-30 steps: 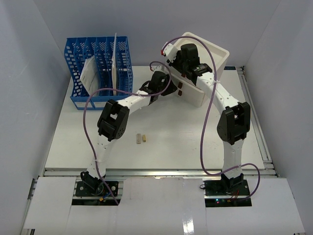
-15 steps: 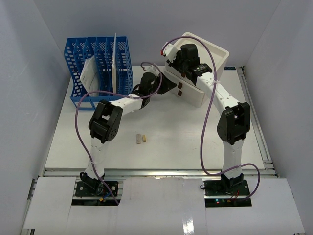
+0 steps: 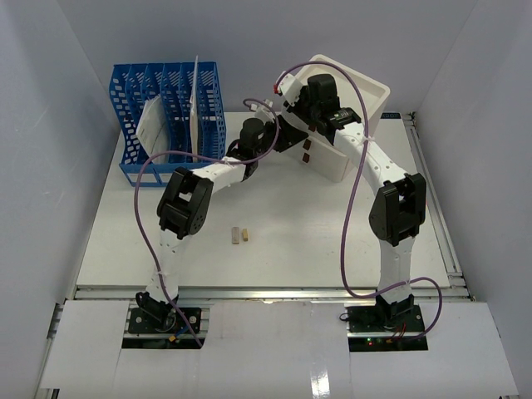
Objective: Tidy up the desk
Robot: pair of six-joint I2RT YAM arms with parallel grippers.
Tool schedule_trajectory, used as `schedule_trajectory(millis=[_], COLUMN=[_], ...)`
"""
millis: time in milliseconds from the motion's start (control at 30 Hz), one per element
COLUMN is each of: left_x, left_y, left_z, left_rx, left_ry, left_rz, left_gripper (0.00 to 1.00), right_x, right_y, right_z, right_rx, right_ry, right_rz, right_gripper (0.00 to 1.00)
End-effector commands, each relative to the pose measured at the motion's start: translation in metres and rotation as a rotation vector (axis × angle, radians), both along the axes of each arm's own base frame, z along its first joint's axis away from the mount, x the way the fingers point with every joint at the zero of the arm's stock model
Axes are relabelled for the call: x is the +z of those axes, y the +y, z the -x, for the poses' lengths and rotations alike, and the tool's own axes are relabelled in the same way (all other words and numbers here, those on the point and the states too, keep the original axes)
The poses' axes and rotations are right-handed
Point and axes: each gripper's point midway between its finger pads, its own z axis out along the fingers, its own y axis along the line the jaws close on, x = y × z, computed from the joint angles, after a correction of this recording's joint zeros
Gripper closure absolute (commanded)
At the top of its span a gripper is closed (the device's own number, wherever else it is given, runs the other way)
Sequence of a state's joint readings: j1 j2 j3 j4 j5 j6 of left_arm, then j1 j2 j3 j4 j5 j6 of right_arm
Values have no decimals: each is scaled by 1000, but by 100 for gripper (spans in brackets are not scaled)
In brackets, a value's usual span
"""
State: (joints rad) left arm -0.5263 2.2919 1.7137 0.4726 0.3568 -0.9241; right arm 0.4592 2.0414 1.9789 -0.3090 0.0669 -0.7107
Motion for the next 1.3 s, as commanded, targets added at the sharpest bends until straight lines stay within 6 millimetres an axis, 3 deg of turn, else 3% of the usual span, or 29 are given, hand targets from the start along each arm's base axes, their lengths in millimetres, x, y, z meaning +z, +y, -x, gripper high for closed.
schedule_trajectory(millis=[0, 200, 300, 400, 567, 600, 633, 700, 800, 900, 1100, 1167, 1267], left_x=[13, 17, -6, -20, -1, -20, -3, 2, -7, -11, -6, -13, -31], left_y=[15, 33, 30, 21, -11, -13, -21, -32, -31, -18, 11, 13, 13], left_z=[22, 41, 35, 24, -11, -12, -19, -27, -18, -2, 38, 43, 41], left_rx=[14, 38, 35, 32, 19, 16, 12, 3, -8, -1, -12, -28, -39], left_ry=[-85, -156, -91, -45, -75, -39, -70, -69, -55, -97, -246, -263, -252], left_rz=[-16, -44, -87, -84, -50, -67, -43, -19, -21, -40, -115, -156, -205], left_gripper=[52, 54, 63, 64, 64, 64, 64, 63, 61, 57, 33, 26, 26], right_x=[-44, -46, -47, -46, -42, -42, -41, -39, -39, -38, -39, -39, -43], right_y=[5, 4, 4, 5, 5, 5, 5, 3, 1, 0, 0, 0, 0], right_z=[36, 37, 37, 38, 38, 38, 38, 38, 39, 40, 41, 41, 44], right_rx=[18, 18, 20, 23, 22, 21, 22, 19, 17, 18, 22, 24, 34], right_ry=[203, 210, 211, 213, 207, 206, 204, 198, 197, 195, 200, 202, 213], right_rz=[27, 27, 27, 19, 16, 16, 17, 22, 25, 23, 20, 20, 22], right_gripper=[79, 78, 78, 78, 78, 78, 78, 78, 78, 78, 78, 78, 78])
